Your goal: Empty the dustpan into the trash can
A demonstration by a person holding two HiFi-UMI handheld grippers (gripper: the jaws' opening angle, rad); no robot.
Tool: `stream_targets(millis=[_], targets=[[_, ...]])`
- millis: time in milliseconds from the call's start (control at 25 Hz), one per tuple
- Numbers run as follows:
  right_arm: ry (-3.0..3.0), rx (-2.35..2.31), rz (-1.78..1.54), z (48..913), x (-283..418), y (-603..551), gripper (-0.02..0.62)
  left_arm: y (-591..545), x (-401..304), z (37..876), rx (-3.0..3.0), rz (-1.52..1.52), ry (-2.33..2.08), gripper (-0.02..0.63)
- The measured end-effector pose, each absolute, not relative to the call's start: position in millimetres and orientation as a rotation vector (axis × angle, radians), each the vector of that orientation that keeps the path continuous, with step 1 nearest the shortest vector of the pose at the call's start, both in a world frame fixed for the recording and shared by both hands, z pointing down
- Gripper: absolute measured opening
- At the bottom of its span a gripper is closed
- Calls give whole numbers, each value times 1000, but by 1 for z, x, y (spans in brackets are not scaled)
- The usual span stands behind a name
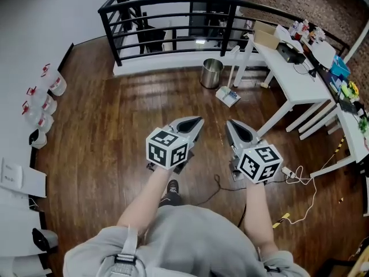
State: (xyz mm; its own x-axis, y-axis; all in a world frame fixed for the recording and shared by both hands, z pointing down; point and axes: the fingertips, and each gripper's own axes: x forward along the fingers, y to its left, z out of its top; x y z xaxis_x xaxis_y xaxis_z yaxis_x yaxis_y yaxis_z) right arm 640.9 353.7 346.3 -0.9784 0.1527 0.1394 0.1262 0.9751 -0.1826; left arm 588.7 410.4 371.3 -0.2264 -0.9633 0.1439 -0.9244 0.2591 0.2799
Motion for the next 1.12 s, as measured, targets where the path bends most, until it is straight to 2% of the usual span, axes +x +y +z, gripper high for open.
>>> stream_targets(millis=[320,560,1120], targets=[[-2971,-84,181,335,526,341,0,398,479,365,1820,-170,-2176,6],[-2960,-33,223,342,467,315,0,373,417,366,1839,-119,-2159,6],[-2961,-165,267,351,303,180,0,245,273,378,1736,-93,-2216,6]])
